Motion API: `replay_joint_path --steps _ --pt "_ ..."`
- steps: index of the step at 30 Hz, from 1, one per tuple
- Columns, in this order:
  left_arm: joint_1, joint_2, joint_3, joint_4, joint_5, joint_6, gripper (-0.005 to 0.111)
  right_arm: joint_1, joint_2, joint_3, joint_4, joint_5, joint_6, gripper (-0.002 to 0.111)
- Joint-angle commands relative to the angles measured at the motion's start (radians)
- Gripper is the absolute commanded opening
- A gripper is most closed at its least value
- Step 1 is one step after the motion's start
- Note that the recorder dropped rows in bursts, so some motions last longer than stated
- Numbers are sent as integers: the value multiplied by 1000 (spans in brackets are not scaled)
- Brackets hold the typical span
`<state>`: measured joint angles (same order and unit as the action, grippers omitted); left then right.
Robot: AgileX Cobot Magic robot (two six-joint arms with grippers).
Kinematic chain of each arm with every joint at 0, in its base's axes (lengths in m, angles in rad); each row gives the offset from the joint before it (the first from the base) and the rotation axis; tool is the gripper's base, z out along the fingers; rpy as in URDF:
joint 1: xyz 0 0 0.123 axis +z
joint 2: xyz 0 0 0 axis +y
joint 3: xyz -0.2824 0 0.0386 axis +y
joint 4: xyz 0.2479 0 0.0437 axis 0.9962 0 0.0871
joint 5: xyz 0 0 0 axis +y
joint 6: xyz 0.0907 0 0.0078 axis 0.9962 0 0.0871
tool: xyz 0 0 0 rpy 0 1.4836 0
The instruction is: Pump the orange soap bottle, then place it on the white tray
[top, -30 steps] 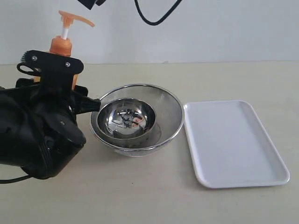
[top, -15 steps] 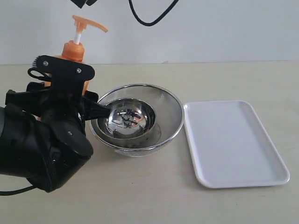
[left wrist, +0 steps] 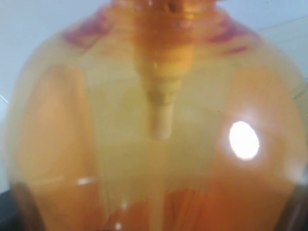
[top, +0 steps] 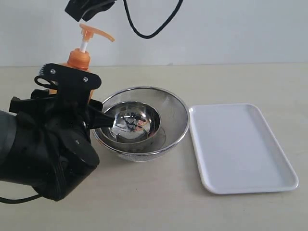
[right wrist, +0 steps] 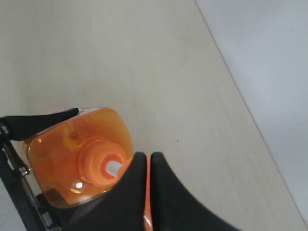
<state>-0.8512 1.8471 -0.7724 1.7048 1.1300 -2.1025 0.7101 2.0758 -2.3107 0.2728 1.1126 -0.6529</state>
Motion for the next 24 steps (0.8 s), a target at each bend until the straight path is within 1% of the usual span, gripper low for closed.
replay_joint_path --steps 1,24 --pt "-6 -7 -2 40 72 1 5 -3 21 -4 5 21 -7 0" --pt "-6 -7 -2 40 72 1 5 -3 30 -4 33 79 -7 0"
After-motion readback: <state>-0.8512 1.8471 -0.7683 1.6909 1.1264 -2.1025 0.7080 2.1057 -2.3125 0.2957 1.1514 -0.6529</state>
